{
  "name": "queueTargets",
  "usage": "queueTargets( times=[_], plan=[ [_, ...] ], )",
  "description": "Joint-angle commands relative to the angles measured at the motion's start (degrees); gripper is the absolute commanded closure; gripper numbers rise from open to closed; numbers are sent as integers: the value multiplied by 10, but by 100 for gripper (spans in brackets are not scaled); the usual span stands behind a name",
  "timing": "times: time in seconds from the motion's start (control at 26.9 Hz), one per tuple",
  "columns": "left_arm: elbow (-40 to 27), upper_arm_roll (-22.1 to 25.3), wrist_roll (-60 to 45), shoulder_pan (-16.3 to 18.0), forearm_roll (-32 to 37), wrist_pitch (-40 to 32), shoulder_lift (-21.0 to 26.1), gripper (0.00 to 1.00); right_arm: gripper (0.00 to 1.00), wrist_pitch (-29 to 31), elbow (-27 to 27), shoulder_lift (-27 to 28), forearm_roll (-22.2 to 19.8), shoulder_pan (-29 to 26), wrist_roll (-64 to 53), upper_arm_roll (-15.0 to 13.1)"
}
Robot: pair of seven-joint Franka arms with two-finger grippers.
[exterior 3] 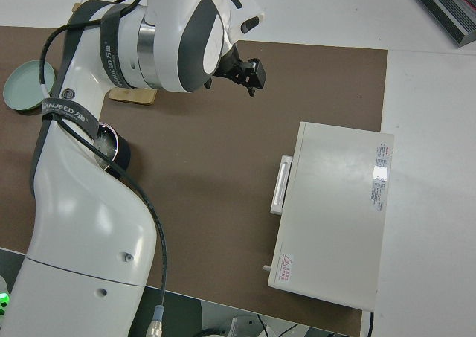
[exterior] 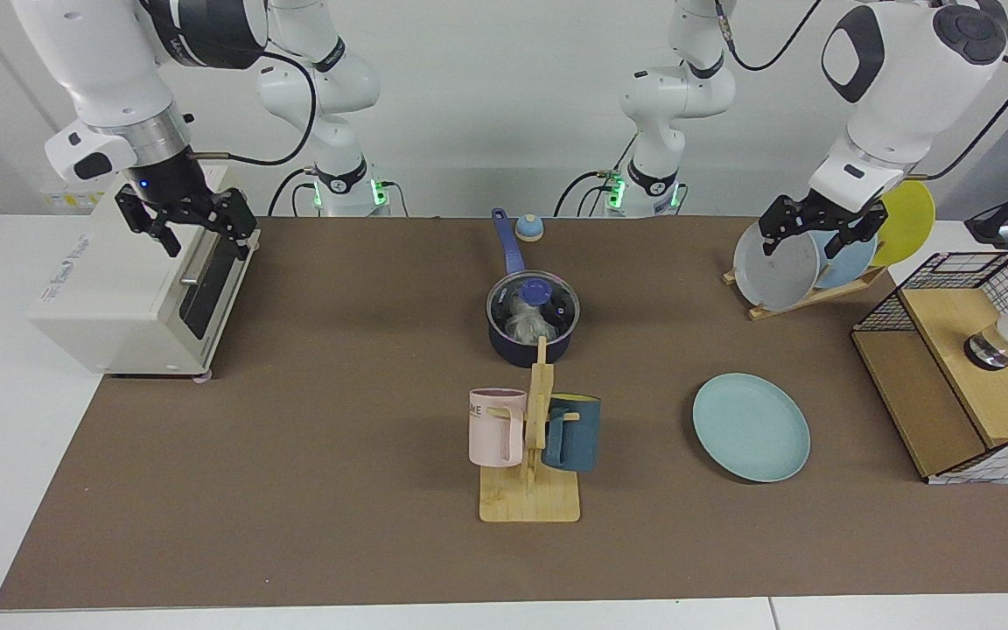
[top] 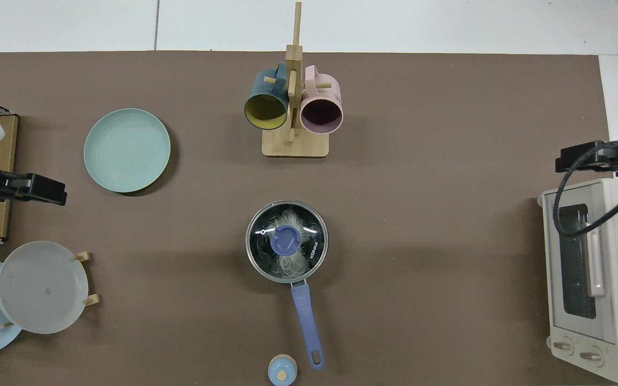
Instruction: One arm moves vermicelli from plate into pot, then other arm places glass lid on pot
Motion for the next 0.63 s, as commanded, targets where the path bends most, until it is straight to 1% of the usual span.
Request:
queueTargets(
  times=[0.0,0.15,0.59],
  plan=[
    [10,-2,7,4,8,-8,4,0,0,-20,-11,-26,11,-33,-39,21],
    [10,-2,7,4,8,-8,4,0,0,-20,-15,-29,12,-69,-45,47],
    [10,-3,7,4,8,-8,4,0,0,-19,-14,-28,12,-70,-40,50]
  ],
)
